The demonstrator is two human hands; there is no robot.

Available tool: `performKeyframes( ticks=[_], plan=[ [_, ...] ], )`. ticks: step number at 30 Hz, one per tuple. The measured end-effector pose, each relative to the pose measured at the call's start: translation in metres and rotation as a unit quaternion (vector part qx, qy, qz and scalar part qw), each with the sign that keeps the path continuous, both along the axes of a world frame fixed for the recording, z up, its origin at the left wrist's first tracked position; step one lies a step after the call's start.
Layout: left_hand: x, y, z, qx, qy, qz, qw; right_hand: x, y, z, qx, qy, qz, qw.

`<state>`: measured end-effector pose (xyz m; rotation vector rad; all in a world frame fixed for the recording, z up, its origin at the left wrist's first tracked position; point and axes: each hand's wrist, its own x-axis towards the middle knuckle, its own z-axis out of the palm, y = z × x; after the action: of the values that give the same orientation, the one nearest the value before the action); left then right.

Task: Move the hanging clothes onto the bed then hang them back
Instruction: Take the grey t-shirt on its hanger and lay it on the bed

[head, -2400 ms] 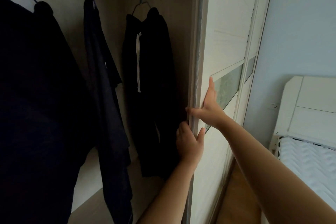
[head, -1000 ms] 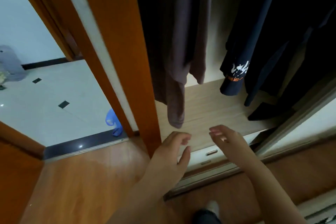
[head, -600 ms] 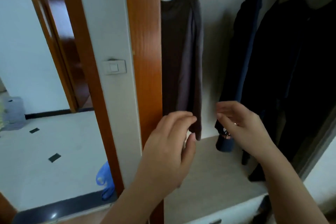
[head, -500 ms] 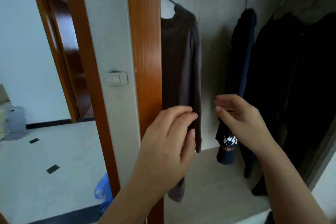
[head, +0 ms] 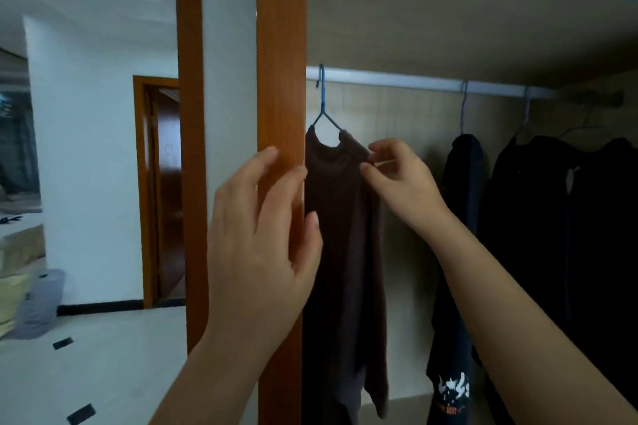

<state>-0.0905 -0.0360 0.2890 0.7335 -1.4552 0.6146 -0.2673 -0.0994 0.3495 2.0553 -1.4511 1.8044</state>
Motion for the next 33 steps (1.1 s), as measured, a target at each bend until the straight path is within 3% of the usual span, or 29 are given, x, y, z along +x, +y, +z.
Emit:
performKeyframes(
  ticks=[5, 12, 16, 20, 25, 30, 33],
  plan=[
    [-0.001, -0.004, 0.006, 0.021, 0.017, 0.038, 0.999, 0.006, -0.029, 0.025, -0.002, 0.042, -0.072, 0.997],
    [-0.002, -0.009, 0.01, 0.106, 0.056, 0.009, 0.993, 0.005, -0.063, 0.056, 0.139, 0.068, -0.104, 0.983],
    [-0.005, -0.011, 0.007, 0.102, 0.051, 0.019, 0.993, 0.001, -0.073, 0.061, 0.197, 0.06, -0.117, 0.972],
    [-0.009, -0.009, 0.007, 0.097, 0.061, 0.021, 0.993, 0.005, -0.081, 0.056, 0.217, -0.066, -0.002, 0.974],
    [-0.006, -0.01, 0.005, 0.07, 0.037, 0.042, 0.996, -0.003, -0.088, 0.049, 0.187, -0.295, 0.14, 0.927],
    [-0.011, -0.011, 0.002, -0.015, 0.043, 0.084, 0.995, -0.018, -0.075, 0.046, 0.137, -0.347, 0.184, 0.909],
    [-0.023, -0.009, -0.008, -0.099, -0.004, 0.097, 0.99, -0.028, -0.06, 0.034, 0.102, -0.351, 0.18, 0.913]
  ],
)
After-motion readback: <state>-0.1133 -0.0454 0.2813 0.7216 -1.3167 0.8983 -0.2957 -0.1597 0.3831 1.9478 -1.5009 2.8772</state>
